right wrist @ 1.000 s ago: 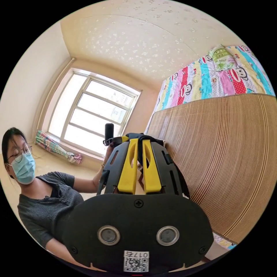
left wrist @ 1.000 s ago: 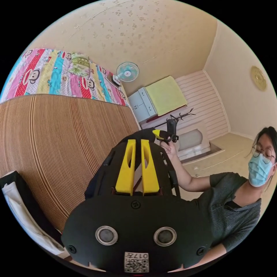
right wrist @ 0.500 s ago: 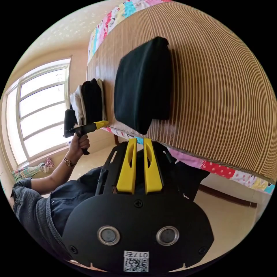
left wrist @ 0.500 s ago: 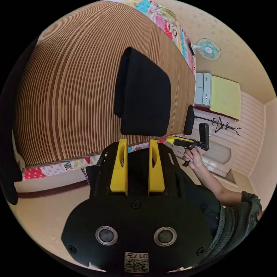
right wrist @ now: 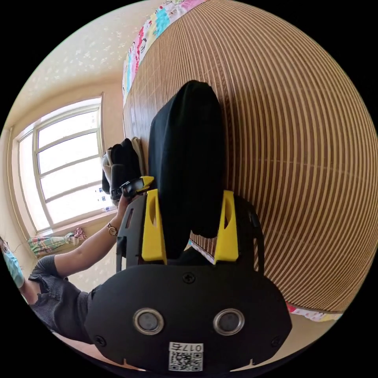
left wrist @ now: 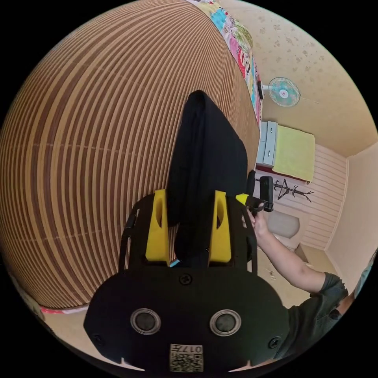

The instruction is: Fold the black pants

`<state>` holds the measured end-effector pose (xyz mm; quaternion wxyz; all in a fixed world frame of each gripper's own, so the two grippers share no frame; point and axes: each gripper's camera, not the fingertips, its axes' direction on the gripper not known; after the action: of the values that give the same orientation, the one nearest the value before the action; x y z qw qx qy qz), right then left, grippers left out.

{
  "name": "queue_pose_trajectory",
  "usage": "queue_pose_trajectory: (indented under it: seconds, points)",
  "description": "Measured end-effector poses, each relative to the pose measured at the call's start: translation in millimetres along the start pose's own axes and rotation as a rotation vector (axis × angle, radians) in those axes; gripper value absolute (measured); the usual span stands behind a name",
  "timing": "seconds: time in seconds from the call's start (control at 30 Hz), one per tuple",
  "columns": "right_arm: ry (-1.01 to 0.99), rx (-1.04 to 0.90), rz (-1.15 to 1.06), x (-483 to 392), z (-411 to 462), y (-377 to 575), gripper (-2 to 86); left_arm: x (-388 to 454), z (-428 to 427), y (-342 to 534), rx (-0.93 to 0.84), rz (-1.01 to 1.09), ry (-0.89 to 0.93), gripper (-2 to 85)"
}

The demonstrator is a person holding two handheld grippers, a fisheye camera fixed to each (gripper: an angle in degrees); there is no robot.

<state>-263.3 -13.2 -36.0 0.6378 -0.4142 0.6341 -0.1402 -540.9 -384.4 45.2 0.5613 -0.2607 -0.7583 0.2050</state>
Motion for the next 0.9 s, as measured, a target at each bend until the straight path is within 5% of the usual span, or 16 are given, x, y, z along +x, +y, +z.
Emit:
queue_pose_trajectory:
  seconds: [0.17, 0.4, 0.7, 0.9]
  points:
    - [-0.115, 0.056, 0.113, 28.8, -1.5, 17.7, 14.8, 5.5, 2.0, 21.4, 0.023, -0.072, 0.081, 12.3]
    - [-0.311, -0.158, -0.012, -28.8, 1.7, 82.5, 10.4, 38.6, -63.1, 105.6, -0.124, -0.014, 0.147, 8.1]
    - [-0.416, -0.216, -0.381, -258.3, 32.1, 71.1, 10.8, 130.5, -365.8, 268.9, 0.329, 0.077, 0.008, 8.7]
    - [-0.239, -0.183, -0.398, -347.8, 119.3, 13.2, 8.8, 137.0, -558.6, 282.7, 0.561, -0.033, -0.457, 12.9]
